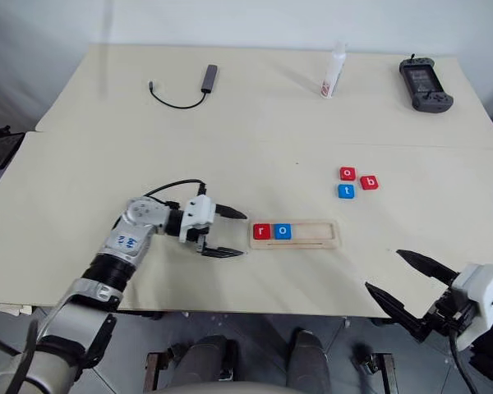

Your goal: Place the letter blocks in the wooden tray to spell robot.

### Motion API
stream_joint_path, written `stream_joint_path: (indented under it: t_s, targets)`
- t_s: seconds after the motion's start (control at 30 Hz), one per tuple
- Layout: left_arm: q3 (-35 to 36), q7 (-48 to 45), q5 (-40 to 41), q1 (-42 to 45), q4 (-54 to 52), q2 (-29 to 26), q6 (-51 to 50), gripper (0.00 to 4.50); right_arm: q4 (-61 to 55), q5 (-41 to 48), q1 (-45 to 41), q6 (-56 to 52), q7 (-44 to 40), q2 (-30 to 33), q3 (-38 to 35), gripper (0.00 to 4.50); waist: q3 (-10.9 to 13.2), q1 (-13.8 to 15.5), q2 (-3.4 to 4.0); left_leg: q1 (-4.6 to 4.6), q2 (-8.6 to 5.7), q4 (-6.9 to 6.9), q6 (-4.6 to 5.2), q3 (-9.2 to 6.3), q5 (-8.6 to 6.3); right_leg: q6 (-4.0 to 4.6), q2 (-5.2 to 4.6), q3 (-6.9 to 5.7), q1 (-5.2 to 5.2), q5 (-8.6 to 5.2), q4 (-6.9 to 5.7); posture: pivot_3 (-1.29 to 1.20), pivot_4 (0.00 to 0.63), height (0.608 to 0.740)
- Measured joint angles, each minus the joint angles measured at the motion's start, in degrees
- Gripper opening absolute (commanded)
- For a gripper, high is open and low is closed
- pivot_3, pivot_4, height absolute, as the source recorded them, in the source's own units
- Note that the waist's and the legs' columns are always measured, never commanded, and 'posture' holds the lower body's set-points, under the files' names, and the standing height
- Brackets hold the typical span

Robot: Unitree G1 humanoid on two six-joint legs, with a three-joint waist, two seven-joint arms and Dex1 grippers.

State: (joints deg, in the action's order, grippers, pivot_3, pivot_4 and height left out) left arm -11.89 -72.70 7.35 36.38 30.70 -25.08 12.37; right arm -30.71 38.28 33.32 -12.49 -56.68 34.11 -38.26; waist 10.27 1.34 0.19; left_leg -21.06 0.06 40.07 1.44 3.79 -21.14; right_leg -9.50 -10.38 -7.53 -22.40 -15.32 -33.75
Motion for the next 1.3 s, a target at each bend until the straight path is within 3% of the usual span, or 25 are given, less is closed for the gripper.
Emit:
stream_joint_path:
  t_s: [0.27,0.37,0.53,0.67,0.8,0.87,1.1,1.3]
  targets:
    - [13.0,-0.8,7.9,-7.3,3.5,-6.8,7.9,4.47,11.4,-4.7,-4.4,8.8,0.1,-2.9,0.5,4.50,0.0,0.2,0.02,0.00,-0.01,0.01,-0.01,-0.03,-0.01,0.02,-0.04,0.02,-0.03,-0.01,-0.05,0.00,0.150,0.740]
    - [13.8,-0.9,10.2,-9.7,0.0,-7.0,4.5,4.47,13.1,-4.9,-6.2,9.6,0.7,-3.4,1.7,4.50,0.0,0.2,0.02,-0.03,-0.03,0.00,0.00,-0.03,-0.01,0.02,-0.04,-0.01,-0.03,-0.01,-0.05,0.00,0.150,0.740]
    - [14.3,0.2,16.1,-17.3,-15.5,-7.6,-7.0,4.47,16.0,-5.0,-14.2,7.2,3.5,-1.7,4.7,4.50,0.0,-0.5,0.04,0.04,0.03,0.02,-0.01,-0.07,-0.01,0.02,-0.02,0.11,-0.05,-0.01,-0.09,0.00,0.150,0.740]
    - [14.7,1.6,16.7,-19.5,-20.0,-7.9,-10.3,4.47,16.9,-5.3,-21.0,1.8,5.7,4.6,6.6,4.50,0.0,-0.5,0.07,0.10,0.07,0.02,-0.02,-0.06,0.01,0.02,0.02,0.16,-0.04,-0.01,-0.12,0.00,0.150,0.740]
    - [15.4,3.7,17.0,-21.3,-24.0,-8.3,-12.6,4.47,20.0,-6.4,-37.2,-15.1,10.5,17.0,14.3,4.50,0.1,-1.4,0.20,0.10,0.05,0.06,0.04,-0.13,0.03,0.04,-0.06,0.31,-0.14,0.06,-0.12,0.00,0.150,0.740]
    - [15.3,4.5,17.2,-21.7,-26.4,-7.9,-13.4,4.47,20.5,-6.4,-44.4,-21.9,12.2,19.9,17.1,4.50,0.1,-1.2,0.19,0.01,0.14,0.02,-0.04,-0.16,0.02,0.13,0.02,0.02,-0.12,0.02,-0.11,0.00,0.150,0.740]
    - [13.5,6.8,17.2,-22.8,-28.6,-6.1,-15.4,4.47,30.5,-10.0,-64.6,-38.2,16.1,20.3,31.5,4.50,0.1,-1.2,0.19,-0.21,-0.03,0.02,-0.02,-0.01,0.01,0.11,-0.08,-0.10,-0.14,0.03,-0.01,0.00,0.150,0.740]
    - [13.0,7.2,17.1,-22.8,-29.4,-5.2,-14.9,4.47,34.7,-13.8,-69.5,-41.0,16.8,18.9,36.4,4.50,0.1,-1.2,0.20,-0.25,-0.04,-0.04,-0.02,-0.03,0.00,0.11,-0.07,-0.18,-0.15,0.02,0.06,0.00,0.150,0.740]
